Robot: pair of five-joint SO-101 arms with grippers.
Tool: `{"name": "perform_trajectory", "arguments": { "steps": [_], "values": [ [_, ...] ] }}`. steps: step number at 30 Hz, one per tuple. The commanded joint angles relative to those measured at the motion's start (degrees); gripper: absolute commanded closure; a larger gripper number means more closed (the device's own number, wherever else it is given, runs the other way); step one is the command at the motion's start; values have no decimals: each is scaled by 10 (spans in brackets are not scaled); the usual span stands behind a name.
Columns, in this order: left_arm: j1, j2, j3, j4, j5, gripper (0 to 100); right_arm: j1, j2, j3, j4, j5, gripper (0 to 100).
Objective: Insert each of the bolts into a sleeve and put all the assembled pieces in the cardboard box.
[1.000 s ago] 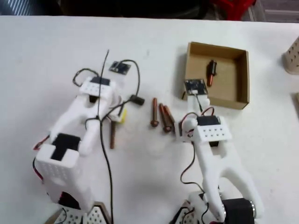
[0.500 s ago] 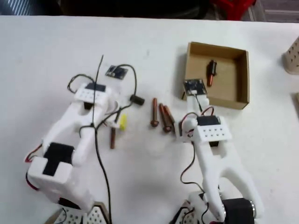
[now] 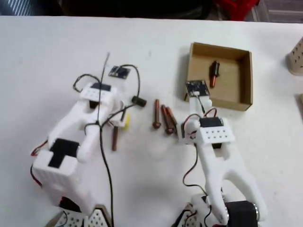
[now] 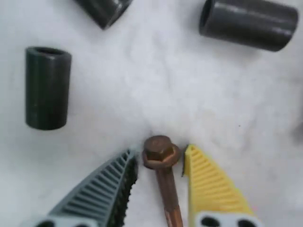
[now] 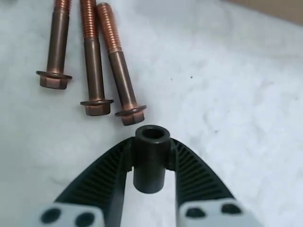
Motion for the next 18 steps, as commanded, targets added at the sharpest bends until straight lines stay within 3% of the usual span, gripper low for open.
{"name": "perform_trajectory", "arguments": {
  "steps": [1,10,18],
  "values": [
    [-5,17,-38,27,7,876,6,-2,-11,-10,11,978],
    [-4,18,-41,33,4,969,7,-2,-16,-10,11,978],
    [-5,-3,-34,33,8,708,7,-2,-16,-10,11,978]
  ]
}}
